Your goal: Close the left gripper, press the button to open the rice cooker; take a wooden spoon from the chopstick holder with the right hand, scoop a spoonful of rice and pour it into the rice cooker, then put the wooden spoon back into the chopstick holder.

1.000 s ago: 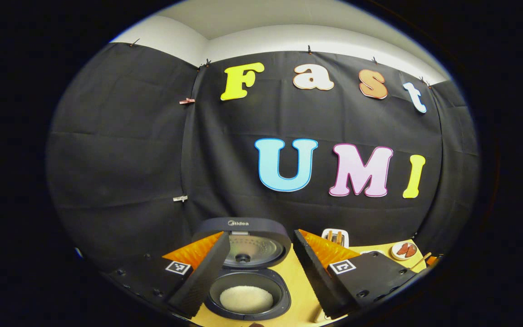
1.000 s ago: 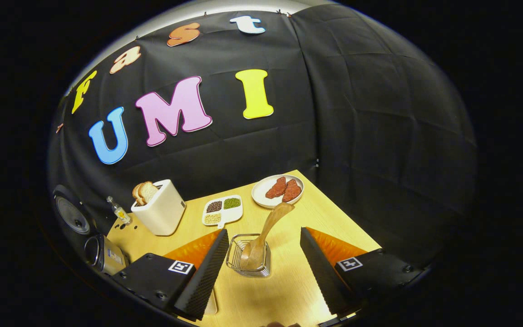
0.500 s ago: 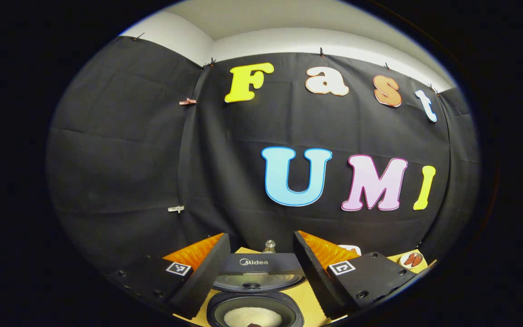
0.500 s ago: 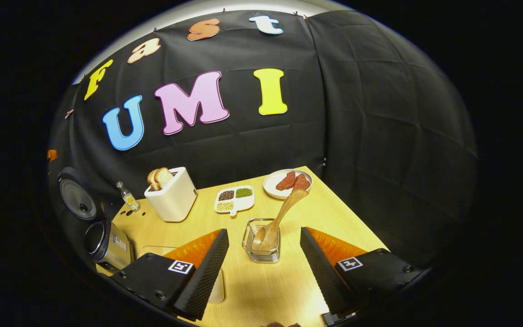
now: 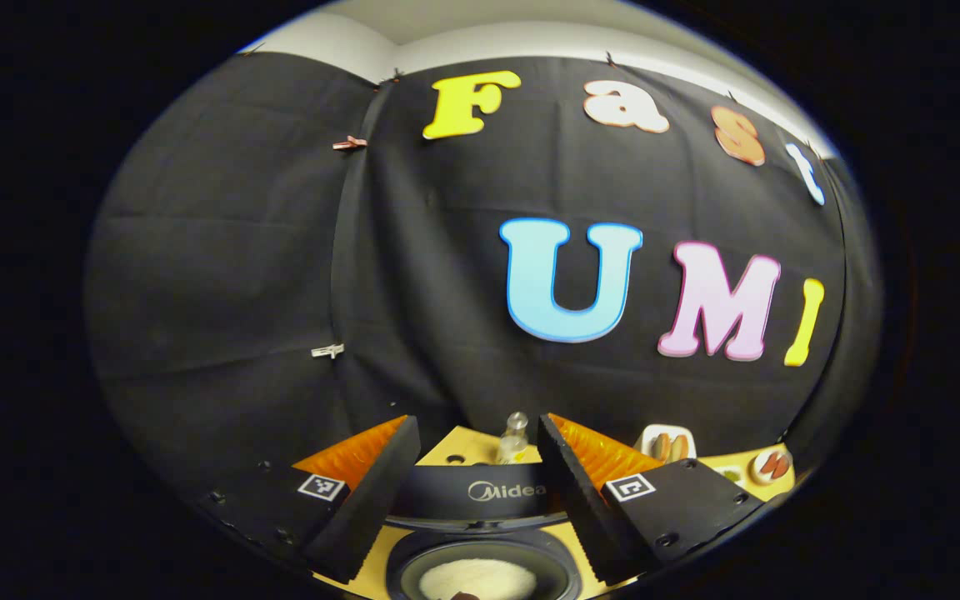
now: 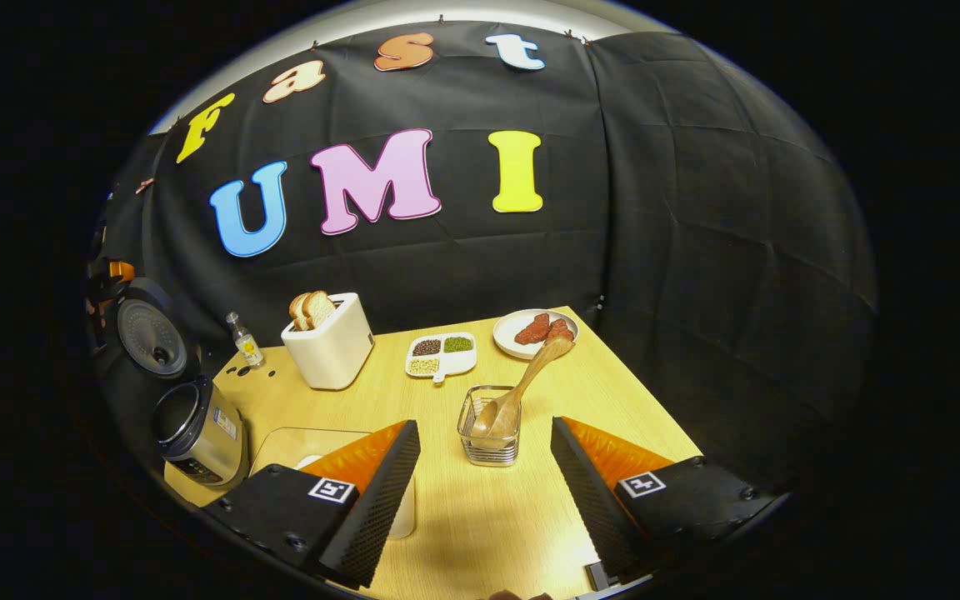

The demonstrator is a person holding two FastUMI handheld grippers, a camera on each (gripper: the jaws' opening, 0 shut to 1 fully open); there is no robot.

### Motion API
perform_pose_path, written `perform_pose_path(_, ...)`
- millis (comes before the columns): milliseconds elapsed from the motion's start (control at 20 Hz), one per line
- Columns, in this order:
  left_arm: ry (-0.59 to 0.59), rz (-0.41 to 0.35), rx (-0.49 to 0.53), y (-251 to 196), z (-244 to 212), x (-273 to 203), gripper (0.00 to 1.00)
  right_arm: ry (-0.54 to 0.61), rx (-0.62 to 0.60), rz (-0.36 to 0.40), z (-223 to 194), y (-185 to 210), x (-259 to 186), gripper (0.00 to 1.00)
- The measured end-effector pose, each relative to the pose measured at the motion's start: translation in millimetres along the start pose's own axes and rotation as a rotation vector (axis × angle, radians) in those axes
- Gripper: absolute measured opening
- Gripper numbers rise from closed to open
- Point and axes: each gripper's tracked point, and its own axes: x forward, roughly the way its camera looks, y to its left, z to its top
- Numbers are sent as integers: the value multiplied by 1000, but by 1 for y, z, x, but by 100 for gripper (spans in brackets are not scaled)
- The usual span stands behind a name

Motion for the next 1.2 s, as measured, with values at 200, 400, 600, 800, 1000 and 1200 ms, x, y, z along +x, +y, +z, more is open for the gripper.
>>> perform_pose_path(200, 92, -7, 2, -6, -14, -21, 98, -4, -2, 39, 3, 13, 1, 99)
perform_pose_path(400, 198, -16, -10, -12, -45, -52, 99, 8, -21, 100, 1, 32, 4, 99)
perform_pose_path(600, 316, -28, -22, -20, -108, -83, 98, 15, -37, 153, 1, 49, 13, 99)
perform_pose_path(800, 345, -8, -3, -24, -160, -102, 99, 39, -28, 197, -10, 67, 11, 99)
perform_pose_path(1000, 338, 8, -13, -26, -184, -104, 99, 48, -63, 201, -21, 65, 4, 99)
perform_pose_path(1200, 338, 2, 0, -28, -203, -103, 99, 65, -58, 186, -31, 58, -1, 99)
